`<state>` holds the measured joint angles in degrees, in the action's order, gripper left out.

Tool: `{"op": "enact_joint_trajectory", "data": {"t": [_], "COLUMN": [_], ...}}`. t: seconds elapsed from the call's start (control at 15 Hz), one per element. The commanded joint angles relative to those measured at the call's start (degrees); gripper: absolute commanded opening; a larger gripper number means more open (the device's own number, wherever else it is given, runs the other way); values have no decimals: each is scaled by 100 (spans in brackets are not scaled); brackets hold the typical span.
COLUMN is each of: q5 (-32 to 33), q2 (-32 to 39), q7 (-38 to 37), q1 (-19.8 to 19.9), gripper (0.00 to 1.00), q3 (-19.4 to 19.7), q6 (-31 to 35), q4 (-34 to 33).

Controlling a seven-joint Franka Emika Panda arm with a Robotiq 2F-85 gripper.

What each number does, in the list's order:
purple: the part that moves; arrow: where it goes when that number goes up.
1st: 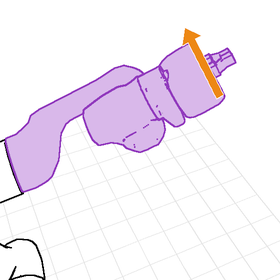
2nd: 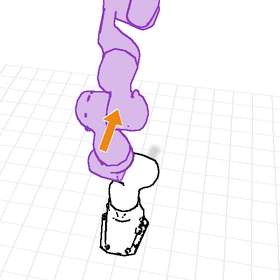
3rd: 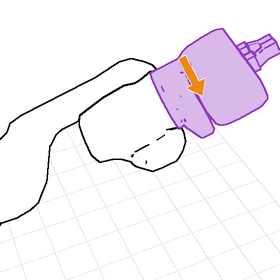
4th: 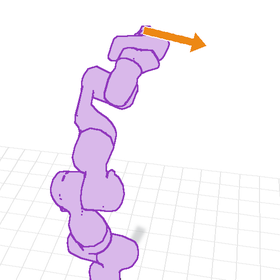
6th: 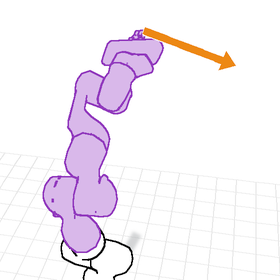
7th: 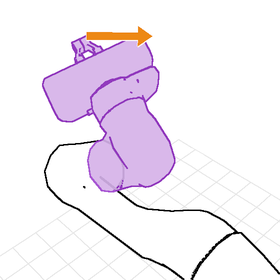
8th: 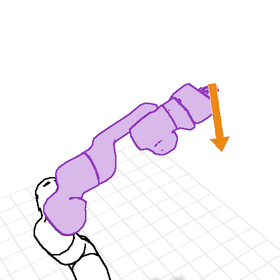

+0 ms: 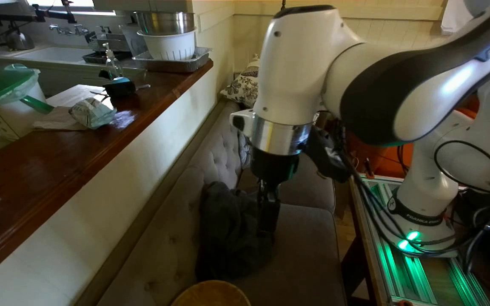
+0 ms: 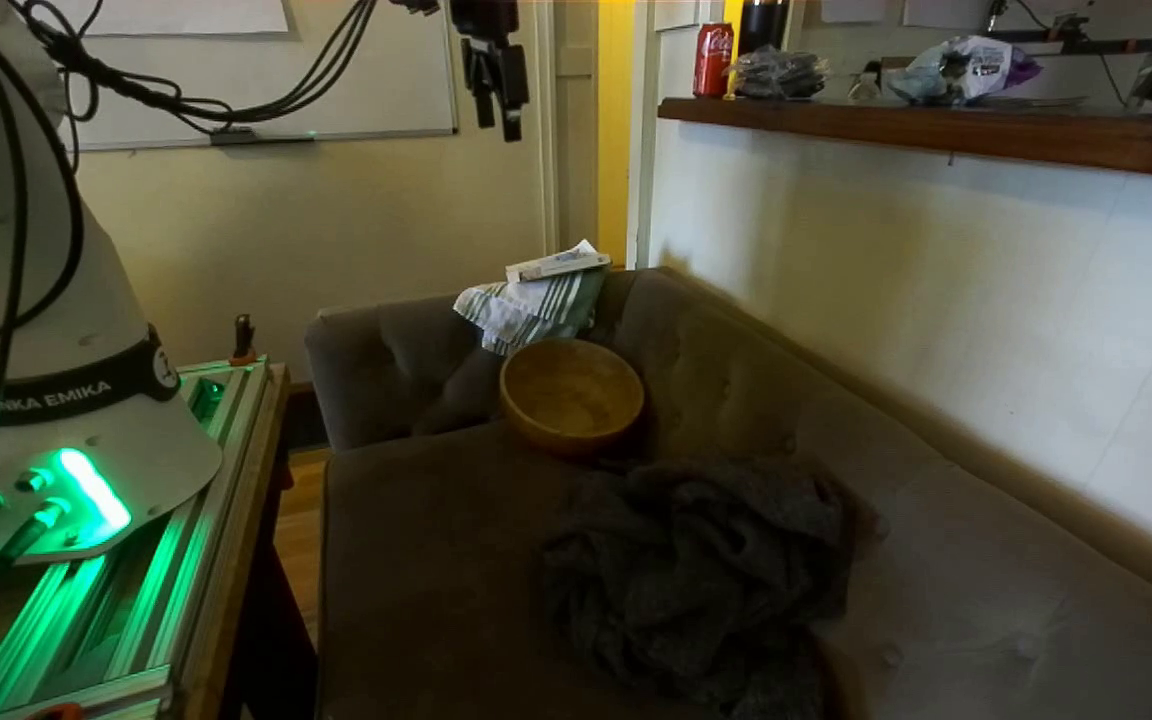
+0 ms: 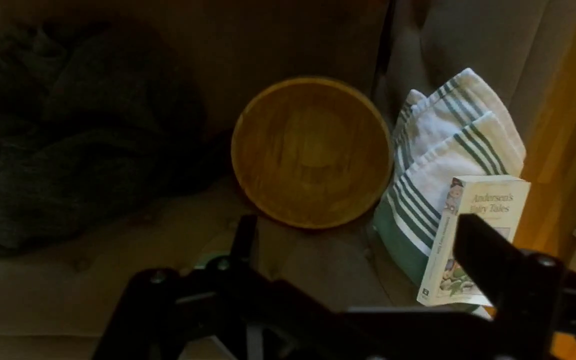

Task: Put a part of the jersey in the bowl

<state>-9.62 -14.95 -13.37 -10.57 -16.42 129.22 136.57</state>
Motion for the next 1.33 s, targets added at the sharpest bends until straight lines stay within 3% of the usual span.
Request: {"op": "enact_joint_trajectory", "data": {"t": [0.0, 0.2, 0.4, 0.53, 0.6, 0.8, 0.87, 1.27], "q5": [961, 1689, 1837, 1169, 1522, 1312, 1293, 419], "q2": [1244, 1962, 2576, 2778, 2512, 2776, 2575, 3262], "q7": [196, 200, 380, 622, 400, 503, 419, -748], "q1": [151, 215, 188, 211, 153, 142, 93, 182], "gripper": [100, 100, 100, 100, 100, 100, 100, 100], "q3": [119, 390, 633, 671, 741, 750, 706, 907], "q6": [-765, -1595, -1862, -1699, -1610, -1611, -1451, -292], "q4": [-1075, -1720, -2163, -2309, -1979, -2206, -2015, -2151]}}
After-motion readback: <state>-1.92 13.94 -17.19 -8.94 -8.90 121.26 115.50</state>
